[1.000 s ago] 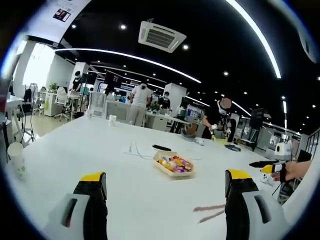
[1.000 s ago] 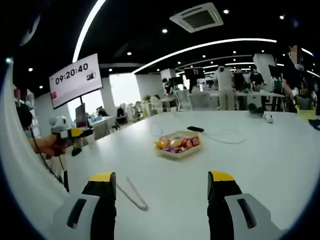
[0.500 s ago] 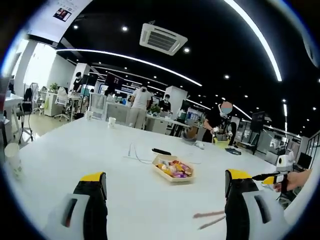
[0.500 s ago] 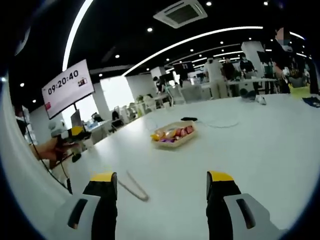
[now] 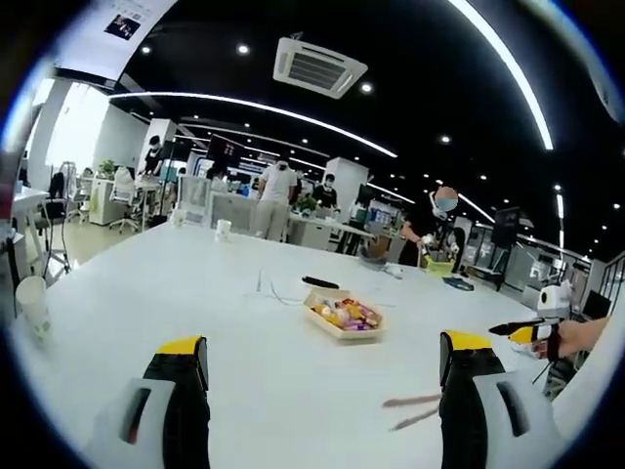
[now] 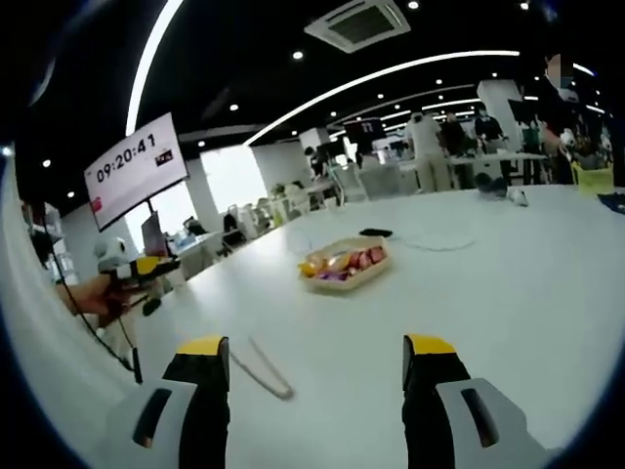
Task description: Place the target food into the container with the food tongs after gripping and lifting it, then release it inside without dropping or visibly crushing the food.
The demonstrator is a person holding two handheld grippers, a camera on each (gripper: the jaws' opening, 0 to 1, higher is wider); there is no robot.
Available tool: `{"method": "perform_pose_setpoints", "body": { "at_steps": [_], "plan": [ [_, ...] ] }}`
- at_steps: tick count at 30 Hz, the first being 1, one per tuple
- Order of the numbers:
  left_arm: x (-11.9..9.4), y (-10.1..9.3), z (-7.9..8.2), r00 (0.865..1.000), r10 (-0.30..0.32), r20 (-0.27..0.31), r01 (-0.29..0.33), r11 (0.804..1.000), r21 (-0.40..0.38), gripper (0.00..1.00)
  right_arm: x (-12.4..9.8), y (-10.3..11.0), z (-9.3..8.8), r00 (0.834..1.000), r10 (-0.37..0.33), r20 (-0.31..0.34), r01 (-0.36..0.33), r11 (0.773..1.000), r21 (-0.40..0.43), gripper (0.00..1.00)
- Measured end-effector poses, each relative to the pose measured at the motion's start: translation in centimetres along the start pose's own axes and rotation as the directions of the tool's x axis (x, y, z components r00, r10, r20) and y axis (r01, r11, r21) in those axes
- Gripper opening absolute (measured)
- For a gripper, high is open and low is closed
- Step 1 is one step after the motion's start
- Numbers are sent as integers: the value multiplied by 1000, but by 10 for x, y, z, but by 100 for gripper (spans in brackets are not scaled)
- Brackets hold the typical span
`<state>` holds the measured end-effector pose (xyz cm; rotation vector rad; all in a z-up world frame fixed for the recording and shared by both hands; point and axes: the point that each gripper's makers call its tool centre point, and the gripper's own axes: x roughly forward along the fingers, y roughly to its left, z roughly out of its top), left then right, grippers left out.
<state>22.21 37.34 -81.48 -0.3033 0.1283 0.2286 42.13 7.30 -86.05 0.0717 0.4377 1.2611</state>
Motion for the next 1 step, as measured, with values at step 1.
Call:
{"method": "perform_pose_setpoints", "body": {
  "at_steps": [1],
  "plan": [
    [1,-3,0,1000,-13,-2,13,1000,-6,99,0,1,-2,1000,-3,-6,3,1000,4,73]
  ]
}}
